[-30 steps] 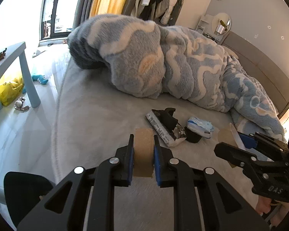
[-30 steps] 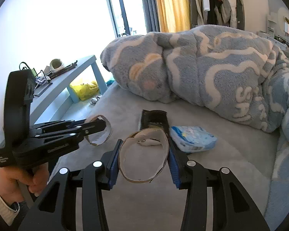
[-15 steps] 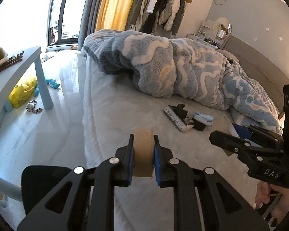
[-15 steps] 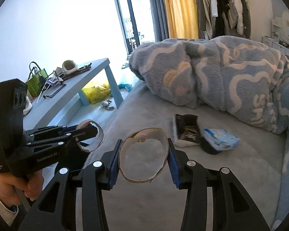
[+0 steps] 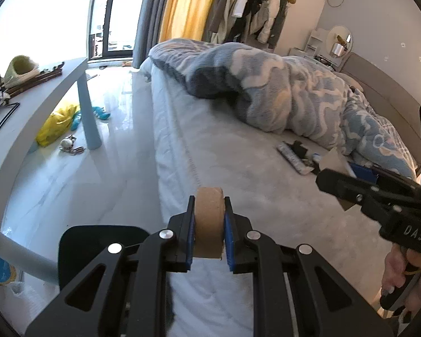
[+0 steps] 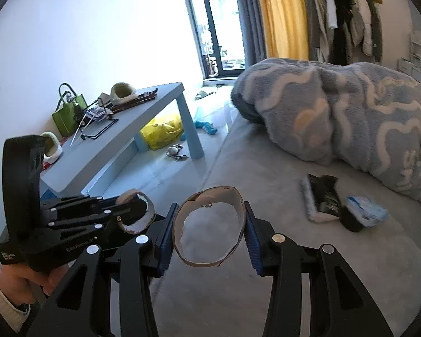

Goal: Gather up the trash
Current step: 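Carry the tape roll and cardboard core over the green bin, then open the left tool to drop the tape roll into the bin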

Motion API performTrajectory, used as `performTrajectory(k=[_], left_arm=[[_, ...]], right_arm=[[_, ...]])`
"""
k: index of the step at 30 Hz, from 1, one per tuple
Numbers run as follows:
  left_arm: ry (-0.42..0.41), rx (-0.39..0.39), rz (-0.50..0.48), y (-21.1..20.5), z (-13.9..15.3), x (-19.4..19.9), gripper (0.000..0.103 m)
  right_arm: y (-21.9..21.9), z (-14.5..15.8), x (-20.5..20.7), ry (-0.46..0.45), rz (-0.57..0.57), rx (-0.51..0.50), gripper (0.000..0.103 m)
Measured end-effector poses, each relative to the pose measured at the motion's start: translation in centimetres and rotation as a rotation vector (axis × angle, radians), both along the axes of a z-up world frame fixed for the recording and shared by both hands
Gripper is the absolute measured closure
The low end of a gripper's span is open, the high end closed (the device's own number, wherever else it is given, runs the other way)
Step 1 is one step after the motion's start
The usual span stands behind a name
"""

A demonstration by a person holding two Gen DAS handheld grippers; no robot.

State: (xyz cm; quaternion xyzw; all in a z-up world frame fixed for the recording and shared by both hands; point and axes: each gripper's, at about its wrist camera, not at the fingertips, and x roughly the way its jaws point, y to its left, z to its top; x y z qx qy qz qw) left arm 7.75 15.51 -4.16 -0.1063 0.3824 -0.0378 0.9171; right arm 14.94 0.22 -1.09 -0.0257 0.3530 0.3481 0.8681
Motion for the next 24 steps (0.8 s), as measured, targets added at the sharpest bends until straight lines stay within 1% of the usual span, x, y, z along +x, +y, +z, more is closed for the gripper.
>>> performTrajectory(k=[3, 11, 15, 20, 24], left_arm=[[0.018, 0.004, 0.016, 1.5, -0.6, -0.4, 0.084], [0.099, 0.026, 0.052, 5.2, -2.2, -1.2, 0.084], [0.162, 0.051, 0.075, 7.0, -3.4, -1.7, 0.084], [0.244, 0.049, 0.108, 9.5, -5.1, -2.4, 0.084], [0.297, 0.051, 0.116, 10.8, -6.1, -2.7, 0.084]], right_arm=[[1.5, 0.1, -0.1, -0.002, 0.018, 0.000, 0.058], [5.7, -0.1, -0.4, 0.007, 0.068, 0.005, 0.058], [7.8, -0.2, -0.8, 0.012, 0.096, 0.007, 0.058], [10.8, -0.7, -1.4, 0.022, 0.137, -0.005, 0.058], [12.6, -1.4, -1.6, 0.032, 0.160, -0.020, 0.058]])
